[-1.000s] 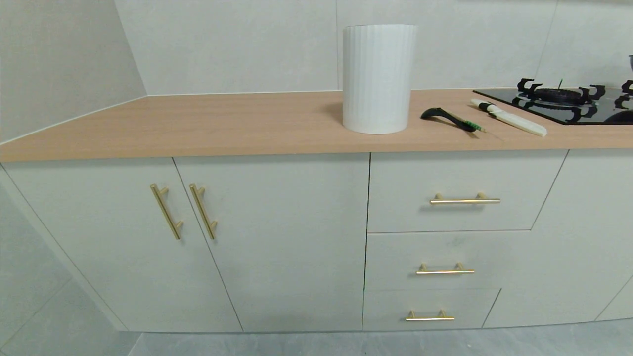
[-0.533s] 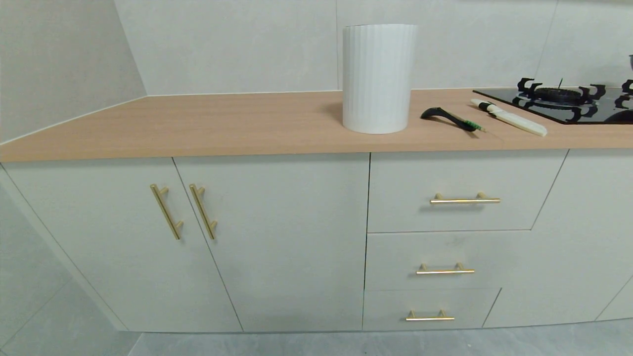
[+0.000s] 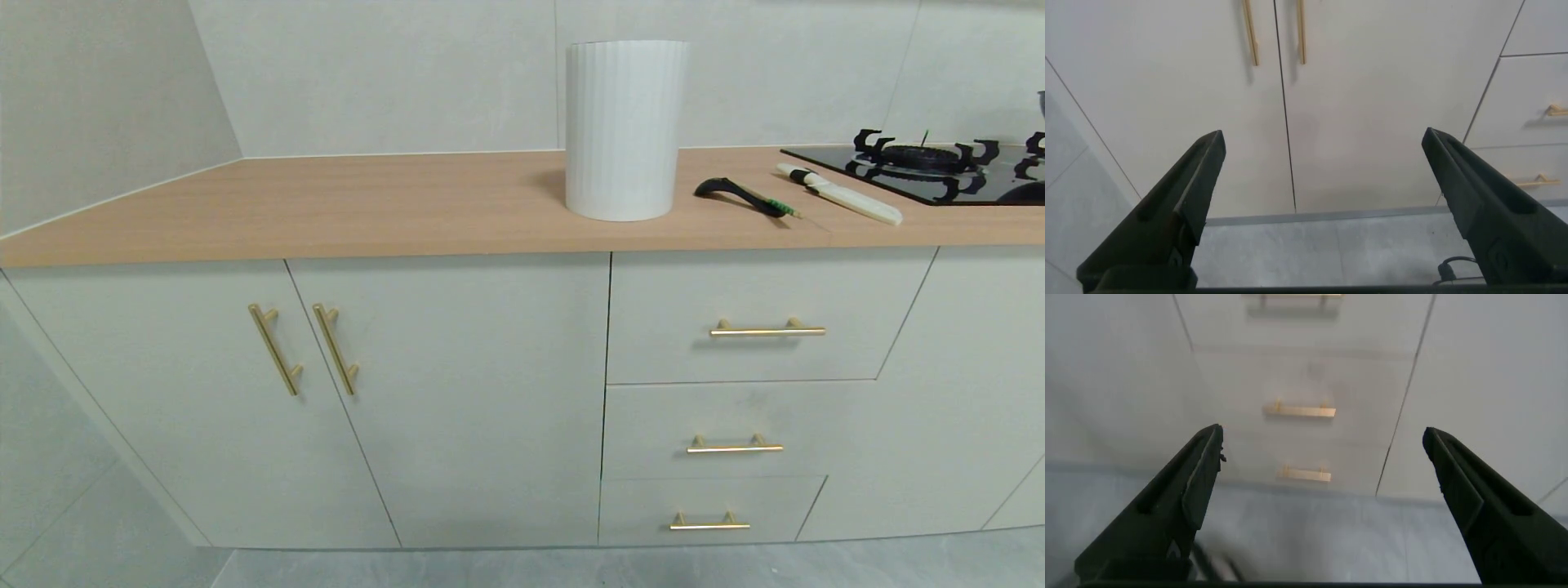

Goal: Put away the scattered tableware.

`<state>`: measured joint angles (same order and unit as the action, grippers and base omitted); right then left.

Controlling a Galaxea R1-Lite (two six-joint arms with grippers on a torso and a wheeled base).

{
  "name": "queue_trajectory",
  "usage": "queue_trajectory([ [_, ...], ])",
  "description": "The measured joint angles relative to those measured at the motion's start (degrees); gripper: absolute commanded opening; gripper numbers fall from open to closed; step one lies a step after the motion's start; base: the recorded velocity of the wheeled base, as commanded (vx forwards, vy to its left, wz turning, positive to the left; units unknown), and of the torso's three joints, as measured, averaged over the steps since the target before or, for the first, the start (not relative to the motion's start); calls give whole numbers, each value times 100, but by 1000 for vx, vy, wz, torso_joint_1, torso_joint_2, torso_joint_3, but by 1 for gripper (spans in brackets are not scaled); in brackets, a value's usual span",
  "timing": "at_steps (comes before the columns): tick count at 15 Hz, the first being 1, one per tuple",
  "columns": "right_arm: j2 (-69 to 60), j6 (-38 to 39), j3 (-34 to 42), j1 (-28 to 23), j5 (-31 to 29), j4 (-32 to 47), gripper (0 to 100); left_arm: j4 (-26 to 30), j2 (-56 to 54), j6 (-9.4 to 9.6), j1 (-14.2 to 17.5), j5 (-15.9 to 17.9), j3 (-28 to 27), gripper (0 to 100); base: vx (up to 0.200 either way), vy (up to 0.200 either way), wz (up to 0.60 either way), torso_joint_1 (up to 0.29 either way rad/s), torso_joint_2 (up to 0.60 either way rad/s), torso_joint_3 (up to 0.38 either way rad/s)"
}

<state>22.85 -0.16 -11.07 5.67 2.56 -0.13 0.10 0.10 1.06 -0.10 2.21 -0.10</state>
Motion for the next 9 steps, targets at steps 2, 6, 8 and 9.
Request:
queue_trajectory([
  [2, 868, -20, -257, 61, 50, -16, 100, 0, 0, 0, 2, 0, 0, 100, 0, 0, 0, 0, 0, 0],
  [6, 2638, -38, -681, 358, 256, -158, 100, 0, 0, 0, 0, 0, 0, 100, 0, 0, 0, 0, 0, 0],
  [8, 3633, -41, -769, 474, 288, -638, 100, 0, 0, 0, 0, 0, 0, 100, 0, 0, 0, 0, 0, 0],
  [9, 4112, -41, -789, 510, 296, -930, 100, 0, 0, 0, 0, 0, 0, 100, 0, 0, 0, 0, 0, 0],
])
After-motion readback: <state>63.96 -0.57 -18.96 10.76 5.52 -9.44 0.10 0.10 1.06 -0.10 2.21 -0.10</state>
